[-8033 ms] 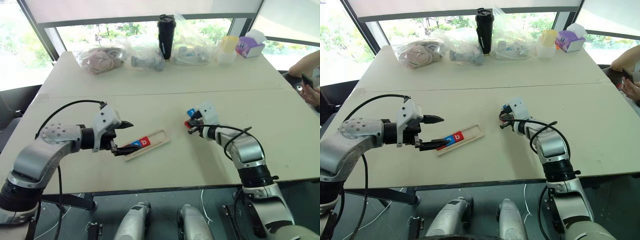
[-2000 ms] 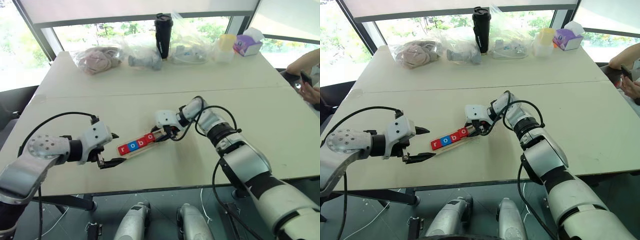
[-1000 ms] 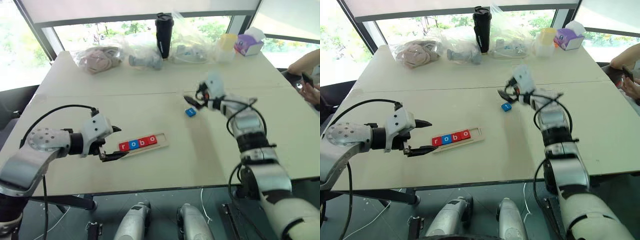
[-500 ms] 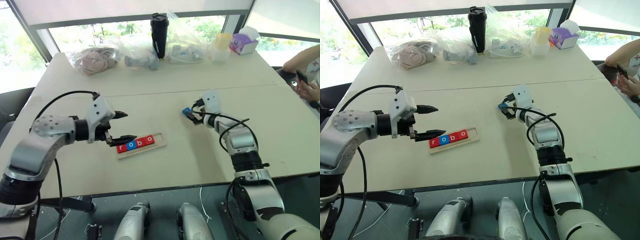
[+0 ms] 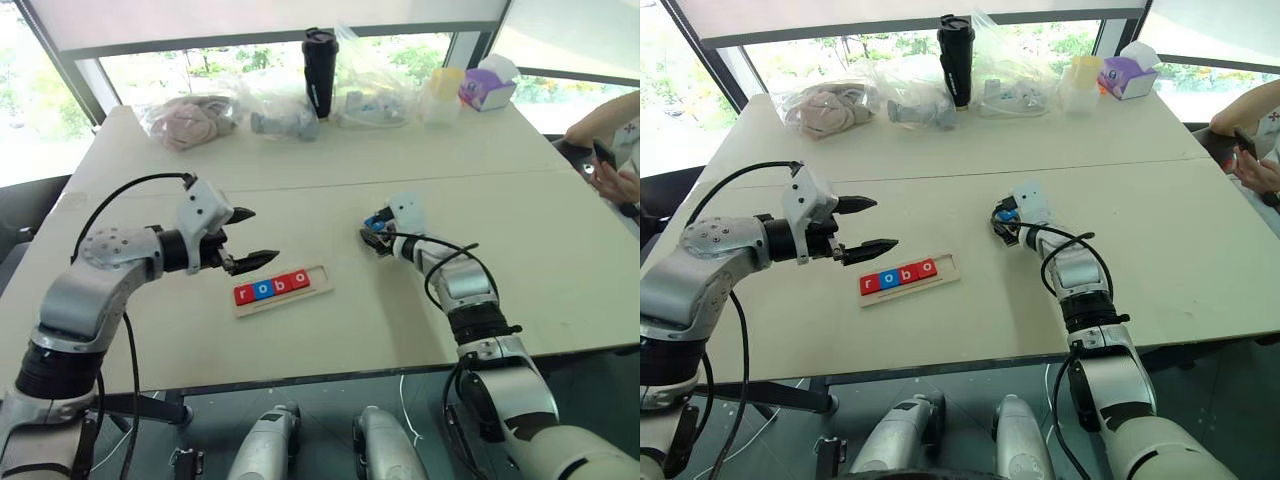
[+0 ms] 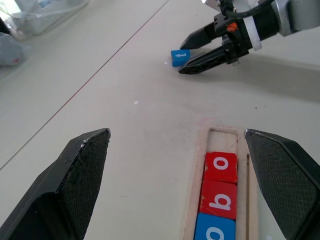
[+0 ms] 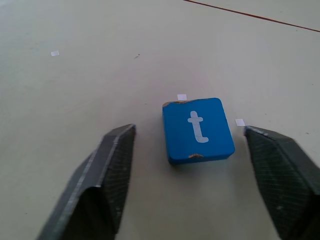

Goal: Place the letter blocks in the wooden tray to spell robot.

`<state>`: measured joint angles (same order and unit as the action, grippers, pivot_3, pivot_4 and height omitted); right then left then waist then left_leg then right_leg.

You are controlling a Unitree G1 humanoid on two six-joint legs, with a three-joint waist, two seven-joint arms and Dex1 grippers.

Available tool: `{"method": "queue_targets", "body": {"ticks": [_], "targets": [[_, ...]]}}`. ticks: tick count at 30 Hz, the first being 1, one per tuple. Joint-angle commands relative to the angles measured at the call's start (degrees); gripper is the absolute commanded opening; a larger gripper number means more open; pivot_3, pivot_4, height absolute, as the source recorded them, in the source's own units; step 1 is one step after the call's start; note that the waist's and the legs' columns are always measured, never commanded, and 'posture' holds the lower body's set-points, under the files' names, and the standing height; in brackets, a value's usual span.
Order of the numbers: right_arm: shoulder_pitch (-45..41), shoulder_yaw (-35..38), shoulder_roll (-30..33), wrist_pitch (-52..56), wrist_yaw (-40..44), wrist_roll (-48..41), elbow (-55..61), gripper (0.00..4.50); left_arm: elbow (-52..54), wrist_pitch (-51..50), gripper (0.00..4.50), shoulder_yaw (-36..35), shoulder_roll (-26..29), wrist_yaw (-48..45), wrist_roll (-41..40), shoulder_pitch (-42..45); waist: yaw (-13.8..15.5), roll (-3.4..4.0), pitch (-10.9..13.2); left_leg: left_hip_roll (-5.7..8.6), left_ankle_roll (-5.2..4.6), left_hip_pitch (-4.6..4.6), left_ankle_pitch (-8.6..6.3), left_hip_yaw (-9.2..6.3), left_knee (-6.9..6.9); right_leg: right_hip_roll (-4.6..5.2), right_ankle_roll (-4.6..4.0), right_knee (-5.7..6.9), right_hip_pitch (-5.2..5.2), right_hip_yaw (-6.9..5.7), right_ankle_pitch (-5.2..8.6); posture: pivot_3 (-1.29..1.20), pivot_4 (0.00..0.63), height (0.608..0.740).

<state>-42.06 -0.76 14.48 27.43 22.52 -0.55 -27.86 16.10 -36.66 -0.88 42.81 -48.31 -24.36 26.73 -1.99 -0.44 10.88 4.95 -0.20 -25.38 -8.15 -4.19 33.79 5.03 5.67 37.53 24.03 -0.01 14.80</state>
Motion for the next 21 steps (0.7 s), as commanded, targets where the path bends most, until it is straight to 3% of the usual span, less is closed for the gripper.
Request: {"method": "queue_targets", "body": {"ticks": [1,2,7,10,14,17,21], "targets": [[-1.24,0.44,-0.13,-1.0,-0.29,-0.65,0.27,1.49,0.65,1.25,4.5,-1.35,-0.26,0.74,0.17,0.96,-0.02,0.0,0.0,0.0,0.0,0.0,0.0,0.0,0.01,0.0,0.0,0.0,-0.01,0.0,0.0,0.0,0.15,0.74],[-1.07,0.45,-0.08,-0.88,-0.4,-0.72,0.7,1.15,0.77,1.18,4.5,-1.3,-0.43,0.79,0.08,0.92,-0.02,0.0,0.0,0.0,0.0,0.0,0.0,0.0,0.02,0.0,0.0,0.0,-0.01,0.0,0.0,0.0,0.15,0.74],[3.22,0.51,1.87,3.62,-1.93,-0.03,13.63,1.16,2.22,0.5,4.5,-1.46,-0.14,0.37,-0.64,-0.26,0.1,0.0,0.0,0.0,0.0,-0.01,0.0,-0.01,0.02,0.01,0.0,0.01,0.0,0.0,0.0,0.0,0.15,0.74],[9.65,2.92,1.35,14.27,-5.4,-1.05,32.26,1.16,4.14,-0.32,4.5,-1.61,-0.76,0.19,-2.08,-2.12,0.59,0.01,0.0,0.01,-0.01,-0.08,-0.02,-0.03,-0.01,0.04,0.0,0.01,0.09,0.01,0.0,0.0,0.15,0.74],[20.16,3.98,-4.66,35.81,-10.52,-3.12,58.67,1.16,8.07,-2.07,4.5,0.14,-0.13,-1.96,-4.43,-5.32,1.2,0.0,-0.03,-0.05,0.0,-0.11,-0.05,-0.12,-0.07,0.1,-0.03,0.02,0.14,0.04,0.02,0.0,0.15,0.74],[23.21,2.67,-8.47,45.39,-13.11,-3.49,68.06,1.16,9.54,-2.15,4.5,1.94,1.84,-4.51,-4.05,-6.8,1.16,0.0,-0.03,-0.11,0.07,-0.12,-0.09,-0.16,-0.06,0.07,-0.29,0.02,0.16,0.02,0.16,0.0,0.15,0.74],[24.03,2.53,-12.13,53.6,-15.6,-3.47,71.65,1.16,9.7,-1.04,4.5,4.35,2.92,-6.06,-2.69,-6.95,1.2,0.03,-0.05,-0.15,0.15,-0.02,-0.13,-0.16,-0.02,0.07,-0.63,-0.04,0.21,-0.01,0.22,0.0,0.15,0.74]]}}
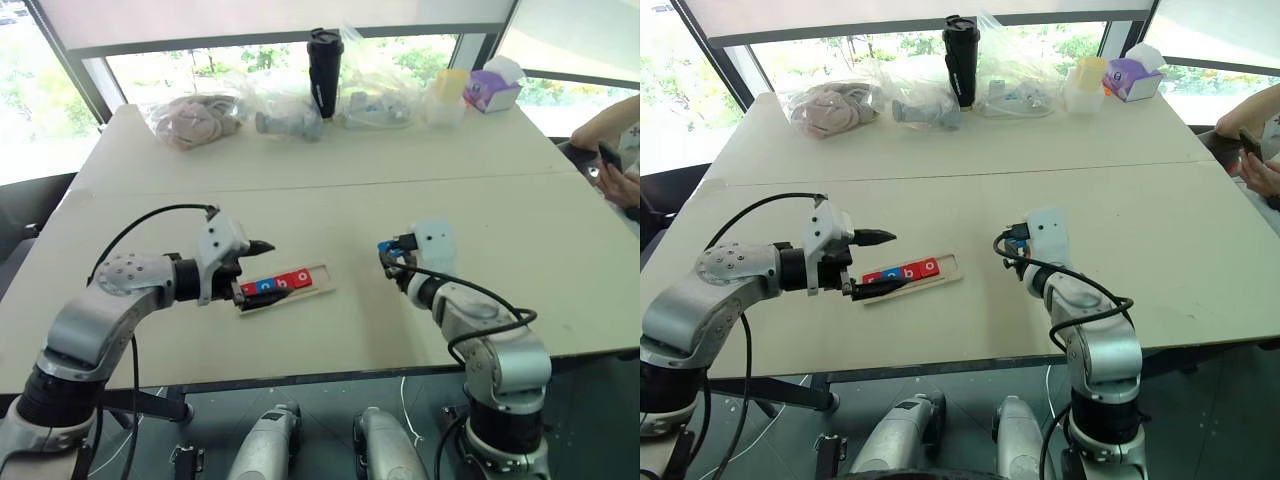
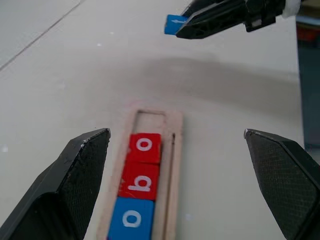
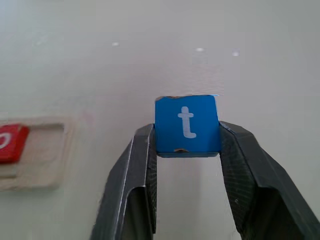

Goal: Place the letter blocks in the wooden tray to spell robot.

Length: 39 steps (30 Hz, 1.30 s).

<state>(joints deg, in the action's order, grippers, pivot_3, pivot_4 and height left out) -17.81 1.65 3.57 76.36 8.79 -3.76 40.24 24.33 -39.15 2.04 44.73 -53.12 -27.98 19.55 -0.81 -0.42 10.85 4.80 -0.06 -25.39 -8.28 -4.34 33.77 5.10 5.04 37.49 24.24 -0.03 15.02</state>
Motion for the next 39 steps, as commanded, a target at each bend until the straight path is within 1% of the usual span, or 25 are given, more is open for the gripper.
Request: {"method": "queue_targets", "body": {"ticks": [1,8,9,10,11,13,14,17,19,21,23,24,25,26,28,32,39], "targets": [[-0.05,0.28,-1.63,6.25,-2.54,0.1,3.75,1.16,1.44,1.76,4.5,2.01,1.28,-1.56,1.46,0.24,0.09,0.01,-0.02,-0.04,0.01,0.03,-0.01,0.0,0.0,0.0,-0.03,-0.1,0.0,-0.03,-0.02,0.0,0.15,0.74],[0.76,-1.49,-1.82,12.09,-4.29,-0.15,2.05,1.16,-0.17,2.15,4.5,3.95,-0.06,-1.51,2.56,1.83,0.09,0.01,-0.02,-0.05,0.0,-0.09,0.0,0.02,-0.08,0.01,-0.01,-0.32,0.07,-0.09,-0.04,0.0,0.15,0.74],[0.78,-1.44,-1.88,12.58,-4.3,-0.28,1.85,2.22,-0.2,2.11,4.5,3.98,-0.19,-1.52,2.63,1.9,0.04,0.01,-0.02,-0.05,-0.02,-0.09,0.01,0.02,-0.1,0.0,-0.01,-0.31,0.04,-0.1,-0.04,0.0,0.15,0.74],[0.72,-1.4,-1.92,12.91,-4.2,-0.46,1.71,2.52,-0.23,2.11,4.5,3.95,-0.27,-1.55,2.69,1.92,-0.02,0.01,-0.02,-0.05,-0.03,-0.09,0.02,0.03,-0.1,0.0,-0.01,-0.29,0.01,-0.09,-0.04,0.0,0.15,0.74],[0.62,-1.36,-1.9,13.08,-4.11,-0.57,1.67,3.19,-0.25,2.1,4.5,3.95,-0.34,-1.57,2.74,1.95,-0.01,0.01,-0.02,-0.06,-0.06,-0.09,0.04,0.03,-0.11,-0.01,-0.01,-0.27,-0.03,-0.09,-0.04,0.0,0.15,0.74],[0.08,-1.56,-0.95,12.35,-3.38,-1.04,1.75,4.1,-0.27,2.21,4.5,3.67,0.13,-1.71,3.02,1.46,0.0,0.01,-0.02,-0.08,-0.04,-0.08,0.03,0.02,-0.1,-0.04,-0.01,-0.28,-0.03,-0.11,-0.04,0.0,0.15,0.74],[-0.42,-1.54,-0.03,11.52,-2.54,-1.53,2.0,4.41,-0.25,2.23,4.5,3.42,0.43,-1.83,3.05,1.15,0.0,0.01,-0.02,-0.08,-0.03,-0.08,0.02,0.02,-0.09,-0.03,-0.01,-0.28,-0.02,-0.11,-0.04,0.0,0.15,0.74],[-2.03,-0.85,5.87,6.3,3.75,-5.14,3.61,4.41,-0.23,2.19,4.5,2.59,1.39,-2.32,2.9,0.58,-0.02,0.01,-0.02,-0.08,-0.02,-0.08,0.01,0.03,-0.07,-0.03,-0.01,-0.31,-0.03,-0.12,-0.04,0.0,0.15,0.74],[-1.5,-1.16,14.43,0.46,11.6,-8.54,4.28,4.41,-0.39,2.33,4.5,2.02,2.26,-2.99,2.72,0.36,0.21,0.01,-0.01,-0.08,-0.03,-0.08,0.01,0.02,-0.04,-0.03,0.0,-0.35,-0.04,-0.14,-0.04,0.0,0.15,0.74],[0.91,-0.56,24.3,-9.25,22.1,-11.72,3.9,4.41,-0.59,2.53,4.5,1.47,3.39,-4.18,2.28,0.23,0.28,-0.01,0.0,-0.08,-0.04,-0.08,0.0,-0.01,-0.01,-0.01,0.01,-0.48,-0.12,-0.22,-0.03,0.0,0.15,0.74],[5.4,0.73,33.18,-22.68,33.84,-13.48,1.15,4.41,-0.56,2.92,4.5,1.12,4.84,-6.19,1.67,0.12,0.2,-0.05,0.01,-0.07,-0.1,-0.08,-0.04,0.0,0.01,0.02,0.05,-0.61,-0.46,-0.26,-0.01,0.0,0.15,0.74],[6.97,1.32,35.57,-27.1,37.01,-14.13,-0.48,4.41,-0.53,3.1,4.5,1.04,5.34,-6.91,1.45,0.06,0.15,-0.05,0.01,-0.1,-0.16,-0.02,-0.09,-0.01,0.02,0.02,0.07,-0.73,-0.6,-0.3,0.01,0.0,0.15,0.74],[8.56,0.47,38.91,-34.22,40.52,-12.5,-5.0,4.41,-0.6,4.0,4.5,0.81,5.59,-7.96,1.08,0.14,0.11,-0.05,0.01,-0.14,-0.18,0.02,-0.11,-0.03,0.01,0.0,0.07,-0.86,-0.7,-0.35,0.01,0.0,0.15,0.74],[9.51,-0.24,40.96,-39.21,42.56,-11.27,-8.45,4.41,-0.68,4.67,4.5,0.66,5.67,-8.64,0.86,0.2,-0.02,-0.05,0.01,-0.18,-0.19,0.05,-0.13,-0.03,0.01,-0.01,0.07,-0.94,-0.77,-0.38,0.01,0.0,0.15,0.74],[9.37,-1.69,43.01,-47.7,45.65,-9.46,-16.95,4.41,-1.09,6.05,4.5,1.04,5.34,-8.68,1.84,1.03,-0.11,-0.05,0.01,-0.24,-0.21,0.05,-0.14,0.01,0.02,0.0,0.02,-1.13,-0.82,-0.39,-0.04,0.0,0.15,0.74],[4.61,-5.08,41.09,-57.58,48.25,-7.42,-31.31,4.41,0.04,5.34,4.5,2.39,4.55,-7.7,2.45,1.47,0.0,-0.05,0.01,-0.3,-0.22,0.03,-0.14,0.03,0.09,-0.01,0.01,-1.3,-0.89,-0.42,-0.23,0.0,0.15,0.74],[-3.03,-8.56,39.21,-68.52,53.95,-5.19,-48.03,4.41,1.84,3.52,4.5,2.43,3.77,-4.67,2.5,0.44,0.27,-0.04,0.01,-0.3,-0.35,-0.01,-0.11,0.03,0.09,-0.03,0.04,-1.3,-0.85,-0.43,-0.25,0.0,0.15,0.74]]}}
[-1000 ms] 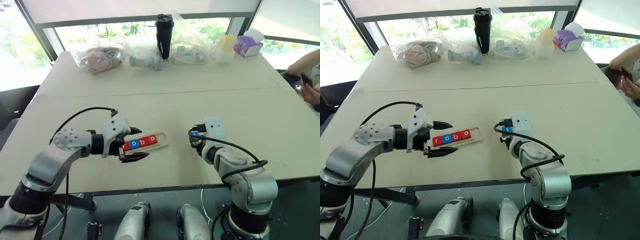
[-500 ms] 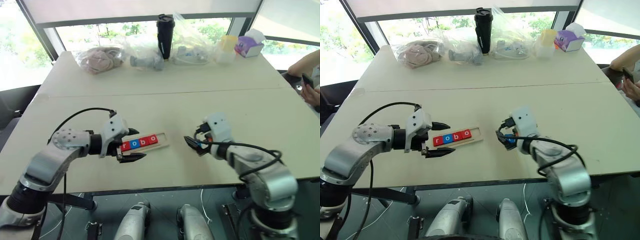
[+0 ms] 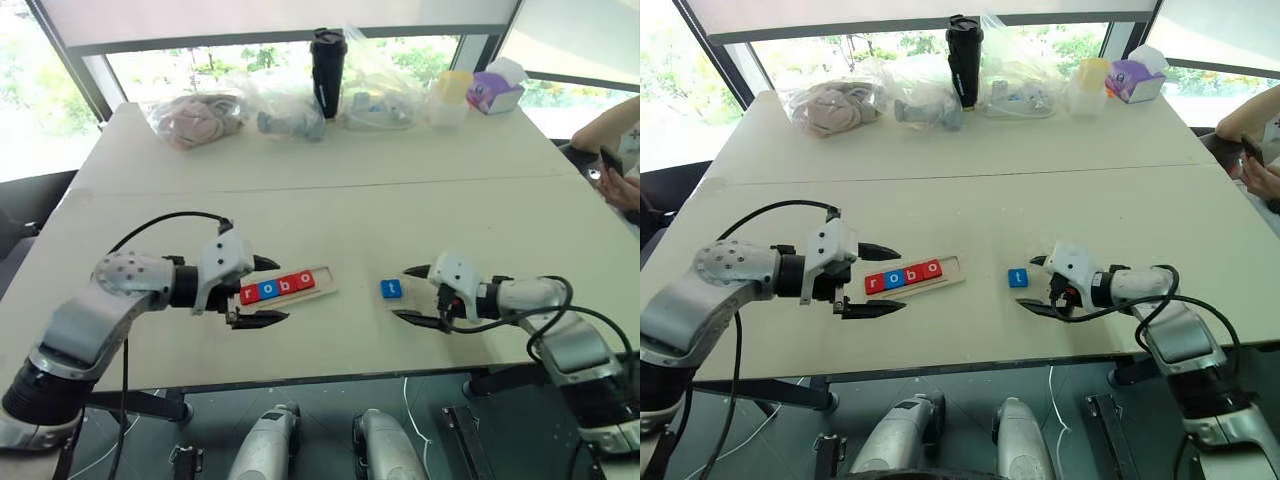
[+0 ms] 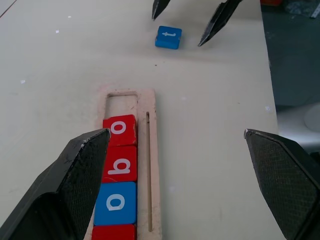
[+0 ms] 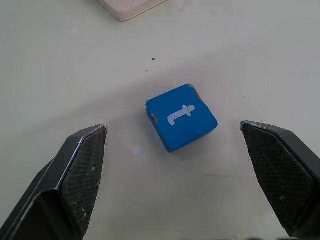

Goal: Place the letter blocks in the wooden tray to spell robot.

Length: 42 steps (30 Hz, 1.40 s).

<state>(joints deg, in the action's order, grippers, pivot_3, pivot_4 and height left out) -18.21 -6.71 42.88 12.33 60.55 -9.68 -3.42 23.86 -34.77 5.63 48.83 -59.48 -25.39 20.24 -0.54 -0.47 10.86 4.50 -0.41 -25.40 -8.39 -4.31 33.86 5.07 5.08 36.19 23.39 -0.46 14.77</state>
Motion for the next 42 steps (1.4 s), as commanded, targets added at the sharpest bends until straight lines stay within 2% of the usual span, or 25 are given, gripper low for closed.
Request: {"method": "queue_targets", "body": {"ticks": [1,5,6,8,10,11,13,17,21,24,31,42], "targets": [[-3.67,-0.59,-0.2,-5.57,3.08,0.96,-6.1,4.41,2.67,-1.16,4.5,-1.18,-0.44,2.16,-0.25,-0.5,0.03,0.0,0.0,0.0,0.0,0.0,0.0,0.0,0.02,0.0,0.02,0.0,-0.01,0.0,-0.01,0.0,0.15,0.74],[-6.36,-1.77,-0.48,-8.58,6.38,1.11,-10.39,4.41,3.3,-1.58,4.5,-1.13,-0.31,2.82,-0.31,-1.2,-0.02,0.0,0.0,0.0,0.05,0.02,-0.03,0.0,0.06,-0.01,0.05,0.0,-0.04,0.0,-0.04,0.0,0.15,0.74],[-6.99,-2.01,-0.58,-9.27,7.06,1.22,-11.4,4.19,3.31,-1.63,4.5,-1.17,-0.24,2.94,-0.25,-1.28,-0.03,0.0,0.0,0.0,0.06,0.03,-0.04,0.0,0.06,-0.02,0.05,0.01,-0.05,0.0,-0.04,0.0,0.15,0.74],[-8.18,-2.39,-0.93,-9.99,8.63,1.15,-13.06,3.63,3.28,-1.79,4.5,-1.42,-0.08,3.06,-0.24,-1.33,-0.05,0.0,0.0,0.0,0.06,0.03,-0.03,0.0,0.06,-0.02,0.05,0.01,-0.04,0.01,-0.04,0.0,0.15,0.74],[-8.92,-2.6,-1.25,-10.52,9.62,1.17,-14.19,2.64,3.29,-1.9,4.5,-1.54,-0.02,3.17,-0.25,-1.36,-0.04,0.0,0.0,0.0,0.05,0.03,-0.03,0.01,0.06,-0.02,0.05,0.01,-0.04,0.01,-0.04,0.0,0.15,0.74],[-9.35,-2.78,-1.4,-10.67,10.15,1.25,-14.78,2.01,3.33,-1.98,4.5,-1.62,0.08,3.28,-0.21,-1.5,-0.05,0.0,0.0,0.0,0.05,0.03,-0.03,0.0,0.06,-0.03,0.05,0.01,-0.04,0.01,-0.04,0.0,0.15,0.74],[-10.32,-3.07,-1.82,-10.01,10.72,1.26,-15.41,1.14,3.47,-2.08,4.5,-2.08,0.45,3.53,-0.18,-2.18,-0.07,0.0,0.0,0.0,0.05,0.03,-0.03,0.0,0.06,-0.03,0.06,0.02,-0.04,0.01,-0.05,0.0,0.15,0.74],[-13.51,-2.73,-2.81,-3.8,10.33,-0.14,-11.78,1.11,2.67,-1.71,4.5,-4.09,2.09,3.48,-0.07,-3.29,-0.28,0.02,0.02,0.0,0.07,0.03,-0.04,0.01,0.05,-0.04,0.05,0.04,0.01,0.03,-0.06,0.0,0.15,0.74],[-20.96,-4.89,-8.11,4.36,10.04,-1.5,-7.32,1.11,0.55,-0.55,4.5,-5.94,4.22,2.53,0.44,-4.11,-0.57,0.06,0.03,-0.04,0.08,0.03,-0.05,0.03,0.03,-0.07,0.01,0.13,0.11,0.08,-0.08,0.0,0.15,0.74],[-25.42,-8.02,-12.91,6.58,10.62,-0.84,-7.65,1.11,-0.7,0.28,4.5,-6.56,5.14,1.94,0.91,-4.3,-0.3,0.06,0.03,-0.07,0.09,0.03,-0.05,0.02,0.01,-0.1,0.01,0.18,0.15,0.07,-0.07,0.0,0.15,0.74],[-33.84,-18.03,-16.05,-3.42,16.86,7.93,-19.54,1.11,0.81,-0.39,4.5,-5.87,3.61,3.71,0.83,-4.19,0.13,0.06,0.03,0.08,0.11,0.01,-0.06,0.03,0.03,-0.04,0.12,-0.02,0.27,0.06,-0.15,0.0,0.15,0.74],[-43.06,-19.23,-19.85,-16.0,20.96,13.92,-42.65,1.11,1.94,-0.57,4.5,-6.75,2.41,6.01,0.82,-6.12,-0.62,0.06,0.03,-0.11,0.2,0.03,0.0,0.12,-0.12,-0.38,0.33,0.19,0.27,0.18,-0.32,0.0,0.15,0.74]]}}
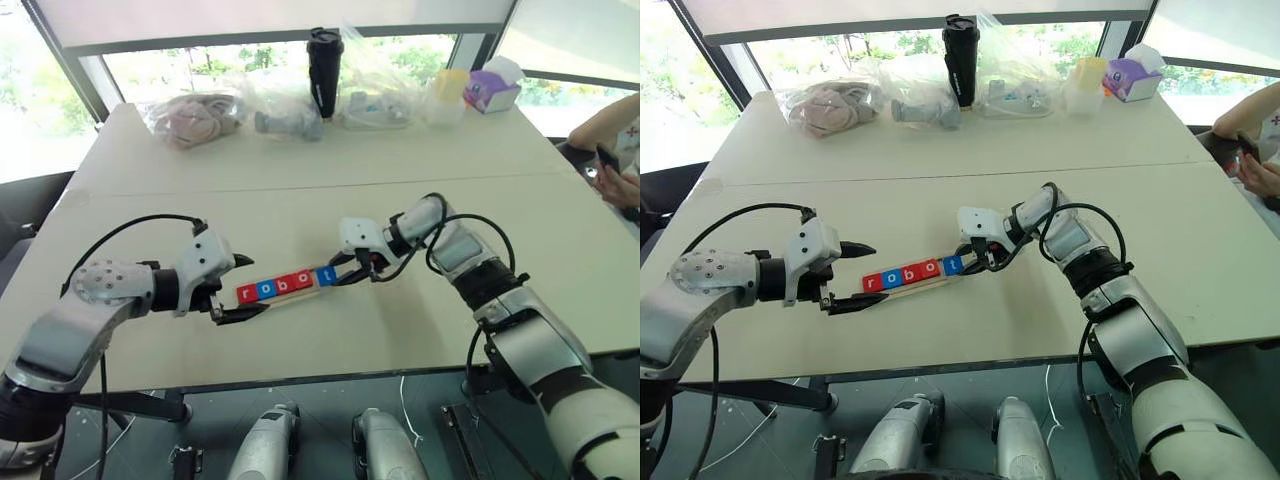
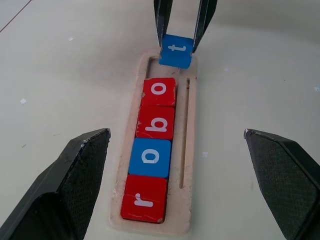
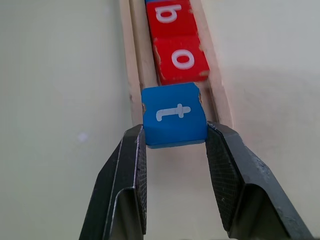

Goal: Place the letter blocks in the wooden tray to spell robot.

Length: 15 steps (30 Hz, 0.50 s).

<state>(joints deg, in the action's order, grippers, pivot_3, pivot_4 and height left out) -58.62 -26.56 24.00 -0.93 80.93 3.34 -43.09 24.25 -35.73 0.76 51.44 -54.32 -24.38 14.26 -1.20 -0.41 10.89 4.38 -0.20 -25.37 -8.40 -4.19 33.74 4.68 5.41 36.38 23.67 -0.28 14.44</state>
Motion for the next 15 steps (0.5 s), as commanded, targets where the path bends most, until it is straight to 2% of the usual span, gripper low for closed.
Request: {"method": "queue_targets", "body": {"ticks": [1,7,15], "targets": [[-3.14,0.76,-1.43,-3.4,0.64,1.23,-4.46,1.11,1.55,0.37,4.5,-1.87,-0.33,1.09,-0.15,-0.17,0.04,0.0,0.0,0.0,0.02,0.0,0.01,0.0,-0.02,-0.01,0.0,0.0,0.01,0.0,0.0,0.0,0.15,0.74],[-5.36,1.92,-4.07,-5.7,-0.95,2.48,-11.37,1.11,0.63,0.68,4.5,-2.24,-0.27,2.27,0.4,-0.46,0.1,0.0,0.0,0.0,0.05,0.02,0.03,0.0,-0.01,-0.03,-0.04,0.02,0.0,0.0,-0.03,0.0,0.15,0.74],[-6.61,2.57,-6.04,-7.36,-1.59,4.1,-15.07,1.11,1.3,-0.12,4.5,-1.95,-0.55,2.97,0.06,0.2,0.08,0.01,0.0,0.0,0.09,0.04,0.05,0.01,-0.05,-0.06,-0.06,0.03,0.02,0.0,-0.03,0.0,0.15,0.74]]}}
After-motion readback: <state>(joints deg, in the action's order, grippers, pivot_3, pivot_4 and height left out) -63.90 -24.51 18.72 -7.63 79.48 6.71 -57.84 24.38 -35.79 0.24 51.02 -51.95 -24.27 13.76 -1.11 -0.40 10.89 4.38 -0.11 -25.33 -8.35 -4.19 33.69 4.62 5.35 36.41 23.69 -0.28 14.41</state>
